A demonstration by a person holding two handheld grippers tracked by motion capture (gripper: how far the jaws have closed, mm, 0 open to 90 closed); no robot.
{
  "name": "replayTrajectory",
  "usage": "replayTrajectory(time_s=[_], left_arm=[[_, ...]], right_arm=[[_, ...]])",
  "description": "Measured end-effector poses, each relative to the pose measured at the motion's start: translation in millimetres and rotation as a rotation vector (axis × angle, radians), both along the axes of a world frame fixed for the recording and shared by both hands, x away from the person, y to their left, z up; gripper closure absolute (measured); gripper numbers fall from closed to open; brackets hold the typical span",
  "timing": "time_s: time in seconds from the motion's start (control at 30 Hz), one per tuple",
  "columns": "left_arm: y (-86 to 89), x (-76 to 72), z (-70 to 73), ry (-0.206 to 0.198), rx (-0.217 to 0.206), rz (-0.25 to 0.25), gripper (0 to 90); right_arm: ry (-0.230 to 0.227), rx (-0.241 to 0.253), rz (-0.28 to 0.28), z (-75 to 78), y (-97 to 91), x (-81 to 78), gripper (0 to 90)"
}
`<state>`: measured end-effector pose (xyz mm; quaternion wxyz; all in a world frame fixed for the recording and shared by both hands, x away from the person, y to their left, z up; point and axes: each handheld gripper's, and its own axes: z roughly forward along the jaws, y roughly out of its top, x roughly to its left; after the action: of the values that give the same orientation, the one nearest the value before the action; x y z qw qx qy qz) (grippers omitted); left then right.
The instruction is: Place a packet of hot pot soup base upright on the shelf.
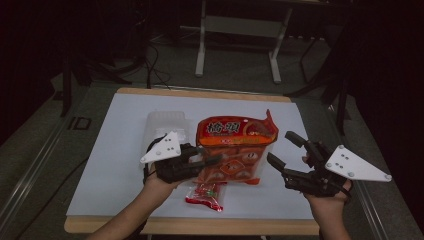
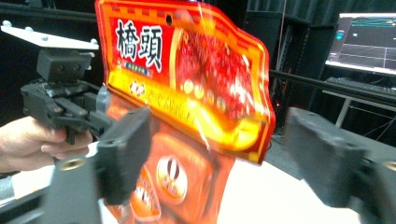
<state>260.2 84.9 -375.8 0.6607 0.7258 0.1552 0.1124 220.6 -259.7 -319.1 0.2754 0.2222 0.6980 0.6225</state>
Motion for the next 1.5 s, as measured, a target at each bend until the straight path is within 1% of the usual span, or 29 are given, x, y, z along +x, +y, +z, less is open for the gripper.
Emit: replayTrajectory(time_s=[0.03, 0.07, 0.1, 0.13, 0.17, 0.2, 0.23, 0.33, 0.37, 0.4, 0.43, 0.5, 0.53, 0.57, 0.6, 0.67, 0.7, 0.83, 0.9, 0.93, 1.0, 1.07, 1.1, 1.17, 1.27, 1.3, 1.33, 1.4, 1.5], left_arm=[[2.0, 1.3, 2.2, 0.0, 0.0, 0.009, 71.8], [4.2, 2.9, 4.0, -0.004, -0.006, 0.023, 71.8], [6.6, 4.4, 5.5, -0.004, -0.013, 0.034, 71.8], [11.2, 7.5, 8.0, -0.006, -0.024, 0.059, 71.8], [11.2, 7.5, 8.0, -0.006, -0.024, 0.059, 71.8], [16.2, 10.2, 10.6, -0.015, -0.03, 0.081, 71.8], [16.2, 10.2, 10.6, -0.015, -0.03, 0.081, 71.8], [24.0, 14.3, 14.4, -0.026, -0.041, 0.117, 71.9], [29.0, 16.4, 17.2, -0.035, -0.044, 0.143, 71.8], [29.0, 16.4, 17.2, -0.035, -0.044, 0.143, 71.9], [31.5, 17.7, 18.5, -0.038, -0.042, 0.15, 71.9], [37.4, 20.1, 20.3, -0.042, -0.05, 0.173, 71.8], [39.2, 20.8, 20.8, -0.045, -0.049, 0.183, 71.8], [44.1, 23.1, 21.5, -0.041, -0.06, 0.204, 71.9], [44.1, 23.1, 21.5, -0.041, -0.06, 0.204, 71.9], [51.2, 26.9, 22.2, -0.05, -0.059, 0.234, 71.9], [51.2, 26.9, 22.2, -0.05, -0.059, 0.234, 71.9], [61.0, 32.8, 22.4, -0.052, -0.075, 0.285, 71.9], [63.2, 34.1, 22.6, -0.054, -0.074, 0.29, 71.9], [70.1, 38.7, 22.3, -0.052, -0.092, 0.316, 71.9], [75.1, 42.6, 21.8, -0.056, -0.102, 0.341, 71.9], [79.5, 46.2, 21.4, -0.066, -0.103, 0.365, 71.9], [79.5, 46.2, 21.4, -0.066, -0.103, 0.365, 71.8], [86.9, 52.3, 18.4, -0.067, -0.118, 0.4, 71.8], [94.1, 58.5, 12.7, -0.068, -0.141, 0.435, 71.8], [94.1, 58.5, 12.7, -0.068, -0.141, 0.435, 71.8], [99.3, 63.0, 8.1, -0.063, -0.155, 0.452, 71.8], [104.2, 66.6, 3.4, -0.054, -0.167, 0.466, 71.9], [110.0, 71.9, -4.2, -0.046, -0.175, 0.494, 71.8]], right_arm=[[-0.001, 0.005, -0.003, -1.3, -0.5, 0.9, 18.0], [0.002, -0.003, 0.009, -2.8, -1.5, 1.6, 14.7], [0.002, -0.003, 0.009, -2.8, -1.5, 1.6, 14.7], [0.008, 0.015, 0.02, -5.6, -3.7, 2.9, 13.6], [0.012, 0.022, 0.024, -7.0, -4.7, 3.2, 13.3], [0.011, 0.023, 0.025, -8.2, -5.7, 3.4, 12.8], [0.011, 0.023, 0.025, -8.2, -5.7, 3.4, 12.8], [0.016, 0.01, 0.01, -12.7, -10.3, 3.4, 12.4], [0.022, 0.012, 0.009, -14.0, -11.3, 3.8, 12.8], [0.022, 0.012, 0.009, -14.0, -11.3, 3.8, 12.8], [0.031, -0.004, -0.006, -16.9, -12.3, 4.4, 13.1], [0.041, -0.011, -0.012, -20.2, -13.9, 4.9, 13.5], [0.041, -0.011, -0.012, -20.2, -13.9, 4.9, 13.5], [0.048, -0.014, -0.022, -22.6, -15.0, 5.5, 13.6], [0.048, -0.014, -0.022, -22.6, -15.0, 5.5, 13.6], [0.066, -0.008, -0.024, -26.3, -17.3, 7.2, 13.8], [0.069, -0.011, -0.024, -27.3, -17.8, 7.6, 13.9], [0.081, -0.011, -0.025, -31.1, -19.2, 8.9, 14.1], [0.081, -0.011, -0.025, -31.1, -19.2, 8.9, 14.1], [0.085, -0.012, -0.025, -31.6, -19.5, 9.0, 14.2], [0.096, -0.009, -0.024, -34.3, -20.9, 9.8, 14.3], [0.101, -0.01, -0.026, -36.2, -21.4, 10.4, 14.3], [0.101, -0.01, -0.026, -36.2, -21.4, 10.4, 14.3], [0.108, -0.011, -0.027, -38.4, -21.7, 10.8, 14.3], [0.11, -0.016, -0.03, -40.3, -22.3, 11.2, 14.3], [0.11, -0.016, -0.03, -40.3, -22.3, 11.2, 14.3], [0.114, -0.015, -0.032, -40.9, -22.6, 11.2, 14.3], [0.119, -0.012, -0.033, -43.3, -23.7, 12.1, 14.3], [0.127, -0.012, -0.033, -44.3, -24.4, 12.2, 14.3]])
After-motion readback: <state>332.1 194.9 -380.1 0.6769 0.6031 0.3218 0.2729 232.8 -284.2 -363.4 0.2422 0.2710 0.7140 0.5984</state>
